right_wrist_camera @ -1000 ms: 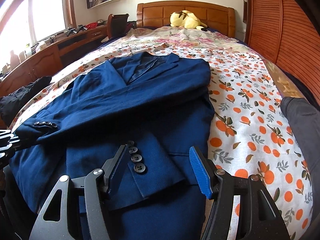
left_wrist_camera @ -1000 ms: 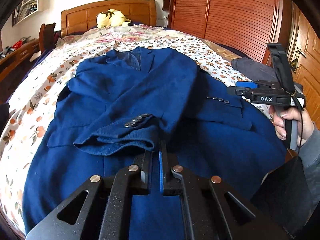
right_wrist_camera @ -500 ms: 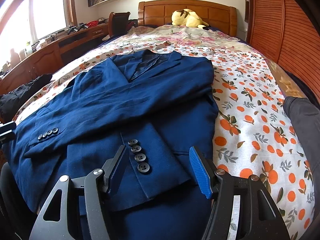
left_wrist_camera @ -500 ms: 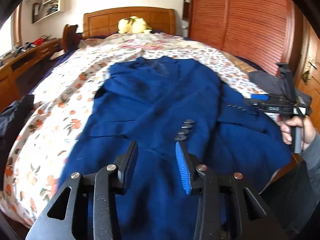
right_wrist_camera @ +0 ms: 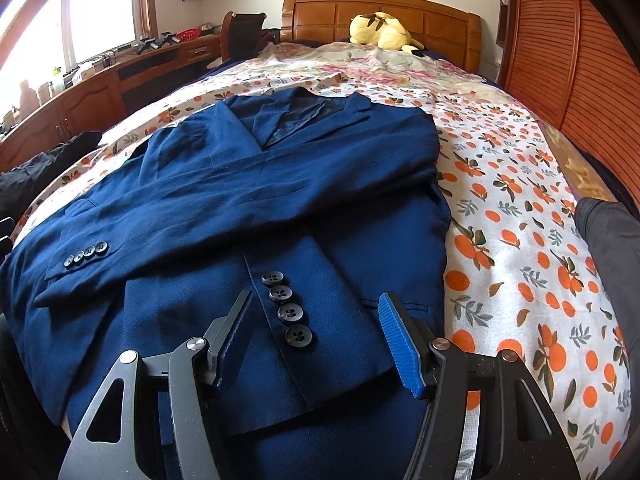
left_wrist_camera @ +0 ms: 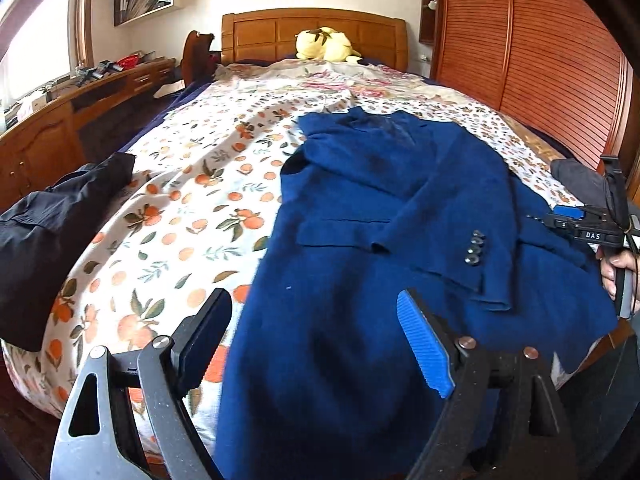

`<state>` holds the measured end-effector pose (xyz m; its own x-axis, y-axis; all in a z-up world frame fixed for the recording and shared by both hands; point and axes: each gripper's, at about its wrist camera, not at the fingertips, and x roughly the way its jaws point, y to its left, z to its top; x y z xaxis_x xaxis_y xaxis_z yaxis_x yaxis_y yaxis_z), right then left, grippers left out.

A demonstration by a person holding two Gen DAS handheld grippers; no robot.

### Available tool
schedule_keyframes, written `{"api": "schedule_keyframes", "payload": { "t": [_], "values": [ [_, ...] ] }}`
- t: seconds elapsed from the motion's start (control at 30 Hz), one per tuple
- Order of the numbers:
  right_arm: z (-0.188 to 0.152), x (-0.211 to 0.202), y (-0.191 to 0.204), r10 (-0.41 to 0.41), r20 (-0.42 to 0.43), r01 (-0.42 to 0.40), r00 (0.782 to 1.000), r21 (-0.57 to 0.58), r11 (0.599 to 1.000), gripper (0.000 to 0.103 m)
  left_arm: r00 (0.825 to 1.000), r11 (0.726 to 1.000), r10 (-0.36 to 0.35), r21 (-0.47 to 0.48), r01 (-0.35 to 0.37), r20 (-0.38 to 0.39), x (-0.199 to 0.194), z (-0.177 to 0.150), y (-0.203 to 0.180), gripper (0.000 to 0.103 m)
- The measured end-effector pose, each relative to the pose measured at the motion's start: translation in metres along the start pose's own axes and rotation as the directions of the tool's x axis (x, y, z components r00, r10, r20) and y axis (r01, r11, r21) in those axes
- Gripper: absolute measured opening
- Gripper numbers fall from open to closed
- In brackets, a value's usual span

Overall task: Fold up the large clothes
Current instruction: 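Move both tools to the jacket hem and close on it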

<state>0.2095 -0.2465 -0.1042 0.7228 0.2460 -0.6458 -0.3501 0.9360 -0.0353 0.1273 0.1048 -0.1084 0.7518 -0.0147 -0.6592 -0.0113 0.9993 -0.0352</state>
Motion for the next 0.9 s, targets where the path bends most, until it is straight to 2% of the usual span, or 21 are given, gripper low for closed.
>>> {"api": "schedule_keyframes", "payload": {
  "t": [0.27, 0.43, 0.67, 0.9],
  "values": [
    [0.004, -0.002, 0.001, -0.016, -0.004, 0.016, 1.000, -0.013, 1.000, 0.065, 1.000, 1.000, 0.005, -0.015, -0.006, -0.019, 0.001, -0.013, 0.013, 0.085],
    [0.004, -0.019, 0.001, -0.026, 0.005, 0.026, 1.000, -0.024, 0.999, 0.065, 0.999, 1.000, -0.002, -0.017, 0.002, -0.038, 0.002, -0.021, 0.019, 0.085],
    [-0.035, -0.058, -0.008, -0.041, -0.023, 0.041, 0.999, -0.017, 0.999, 0.065, 0.999, 0.999, -0.023, -0.028, 0.022, -0.042, 0.001, -0.029, 0.029, 0.085],
    [-0.080, -0.080, -0.023, -0.070, -0.081, 0.072, 0.994, 0.021, 0.997, 0.065, 0.997, 0.998, -0.043, -0.040, 0.041, -0.057, 0.003, -0.035, 0.036, 0.060]
  ]
}}
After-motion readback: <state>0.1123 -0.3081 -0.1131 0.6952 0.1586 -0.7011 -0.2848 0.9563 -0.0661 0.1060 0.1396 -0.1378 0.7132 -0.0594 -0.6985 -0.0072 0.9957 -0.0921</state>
